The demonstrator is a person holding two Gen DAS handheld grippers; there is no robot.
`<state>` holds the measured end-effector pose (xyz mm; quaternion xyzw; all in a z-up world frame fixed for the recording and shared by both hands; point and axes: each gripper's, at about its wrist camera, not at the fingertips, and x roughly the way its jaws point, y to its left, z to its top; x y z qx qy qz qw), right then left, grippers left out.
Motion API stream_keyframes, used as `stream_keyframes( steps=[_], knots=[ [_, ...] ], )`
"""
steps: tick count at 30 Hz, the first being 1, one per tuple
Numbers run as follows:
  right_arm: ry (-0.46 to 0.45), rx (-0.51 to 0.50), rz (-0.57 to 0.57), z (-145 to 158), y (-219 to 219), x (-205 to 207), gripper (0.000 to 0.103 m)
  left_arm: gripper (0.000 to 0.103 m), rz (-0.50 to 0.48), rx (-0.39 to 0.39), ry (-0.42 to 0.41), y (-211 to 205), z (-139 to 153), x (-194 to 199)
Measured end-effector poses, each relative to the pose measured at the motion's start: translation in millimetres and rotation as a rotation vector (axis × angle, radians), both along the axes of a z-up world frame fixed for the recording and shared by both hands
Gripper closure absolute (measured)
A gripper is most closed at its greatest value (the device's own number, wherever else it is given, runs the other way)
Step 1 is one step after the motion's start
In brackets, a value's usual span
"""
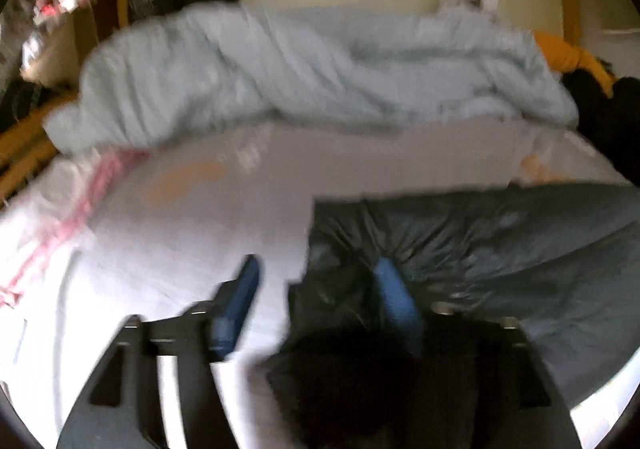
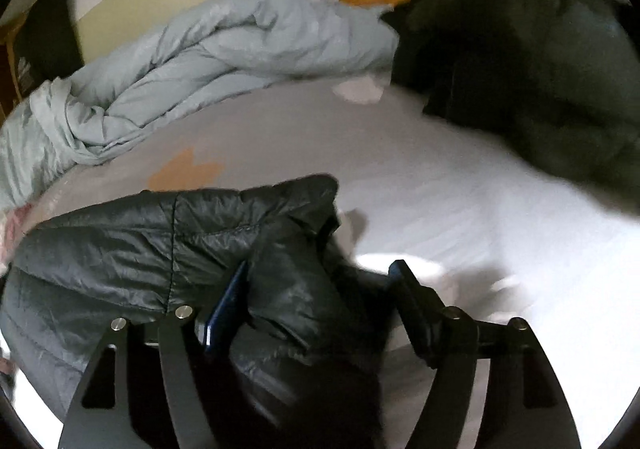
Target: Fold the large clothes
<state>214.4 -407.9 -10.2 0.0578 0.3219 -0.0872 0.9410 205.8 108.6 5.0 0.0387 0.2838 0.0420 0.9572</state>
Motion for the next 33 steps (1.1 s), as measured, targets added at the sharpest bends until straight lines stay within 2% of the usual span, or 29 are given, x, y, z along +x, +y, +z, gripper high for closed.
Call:
stream_keyframes(
  steps=[3, 4, 6, 8, 10, 11, 14, 16, 19, 22, 25, 28, 31, 32, 33],
  knots=[
    [-0.089, -0.058, -0.032, 26.5, 4.6, -20.7, 0.021, 0.016, -0.008, 0.067, -0.148, -8.7, 35.1, -35.3],
    [-0.117, -0.059, -0.046, 36.9, 6.5, -29.4, 0.015, 0.013, -0.006, 0.088, -0.184, -15.3, 47.4, -45.6],
    [-0.178, -0.018, -0.045, 59.4, 11.4, -48.9, 0.015, 0.01, -0.053, 0.073, -0.224, -27.4, 65.3, -61.2],
    [-0.25, 0.037, 0.003, 81.4, 20.5, -68.8, 0.008, 0.008, -0.118, 0.05, -0.223, -46.0, 78.5, -72.3],
    [-0.282, 0.067, 0.031, 93.1, 30.0, -79.4, 0.0, 0.007, -0.183, 0.03, -0.201, -67.7, 84.9, -80.0],
    [-0.291, 0.096, 0.068, 97.5, 36.9, -83.6, 0.0, 0.007, -0.208, 0.019, -0.177, -77.8, 85.9, -80.5],
    [-0.231, 0.144, 0.202, 95.6, 61.3, -81.9, 0.0, 0.007, -0.289, -0.068, -0.097, -105.8, 79.4, -73.3],
    [-0.177, 0.124, 0.271, 85.0, 81.4, -75.5, 0.0, 0.007, -0.3, -0.091, -0.069, -119.9, 71.5, -63.8],
    [-0.091, 0.063, 0.308, 61.8, 107.4, -65.2, 0.0, 0.007, -0.305, -0.12, -0.013, -136.7, 54.2, -46.6],
    [0.002, 0.078, 0.334, 35.0, 119.5, -47.6, 0.0, 0.007, -0.298, -0.157, 0.055, -144.6, 33.8, -26.3],
    [0.081, 0.057, 0.305, 11.8, 120.0, -33.7, 0.0, 0.007, -0.27, -0.117, 0.106, -154.7, 8.9, -12.4],
    [0.099, 0.005, 0.319, -2.3, 123.6, -24.9, 0.0, 0.004, -0.216, -0.078, 0.164, -155.9, -20.6, 6.9],
    [0.118, -0.09, 0.343, -8.3, 132.7, -20.8, 0.0, 0.007, -0.207, -0.081, 0.145, -155.1, -27.1, 6.8],
    [0.113, -0.08, 0.343, -6.1, 131.0, -20.8, 0.0, 0.01, -0.212, -0.089, 0.127, -154.6, -24.1, 2.5],
    [0.106, -0.057, 0.343, -3.2, 127.4, -21.6, 0.0, 0.019, -0.227, -0.1, 0.102, -154.7, -19.4, -5.2]
  ],
)
